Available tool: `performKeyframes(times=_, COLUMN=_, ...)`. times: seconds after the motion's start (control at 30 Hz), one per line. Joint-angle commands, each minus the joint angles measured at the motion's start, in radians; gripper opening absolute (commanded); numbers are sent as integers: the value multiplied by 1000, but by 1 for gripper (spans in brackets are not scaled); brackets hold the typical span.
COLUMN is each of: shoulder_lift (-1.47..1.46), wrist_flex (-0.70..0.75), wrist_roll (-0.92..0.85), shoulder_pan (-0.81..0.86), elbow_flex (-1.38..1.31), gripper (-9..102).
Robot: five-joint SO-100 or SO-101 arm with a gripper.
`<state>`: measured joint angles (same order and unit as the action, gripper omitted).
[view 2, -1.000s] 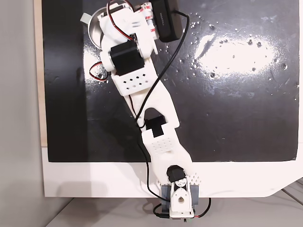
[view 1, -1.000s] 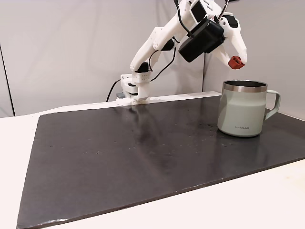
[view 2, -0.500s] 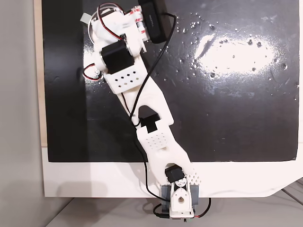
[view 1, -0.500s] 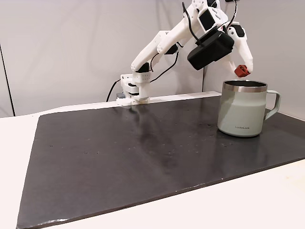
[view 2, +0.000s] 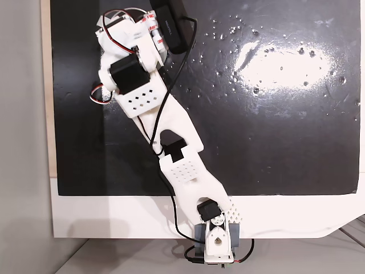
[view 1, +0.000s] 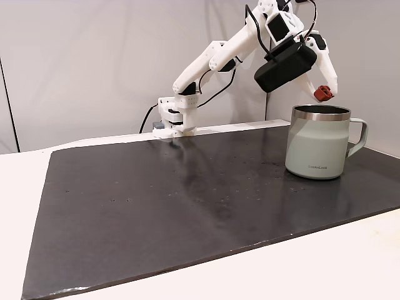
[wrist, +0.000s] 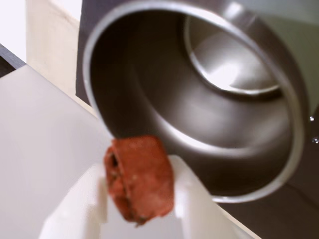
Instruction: Grasp a cube and put it in the cup.
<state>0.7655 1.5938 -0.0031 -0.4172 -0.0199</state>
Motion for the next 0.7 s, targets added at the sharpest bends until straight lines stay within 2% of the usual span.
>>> performKeyframes(times=0.0, shoulder_lift=28, wrist_flex=-5, wrist_roll=-5, shoulder_pan=8, elbow_flex=-63, gripper=12)
performKeyframes(times=0.27, shoulder_lift=31, wrist_flex=9, wrist_roll=-14, shoulder_pan=-2, elbow_flex=-74, gripper=24)
performKeyframes(times=0.67, shoulder_lift=46, wrist_flex=18, wrist_roll=-21, shoulder_pan=-17, elbow_flex=-74, gripper=25)
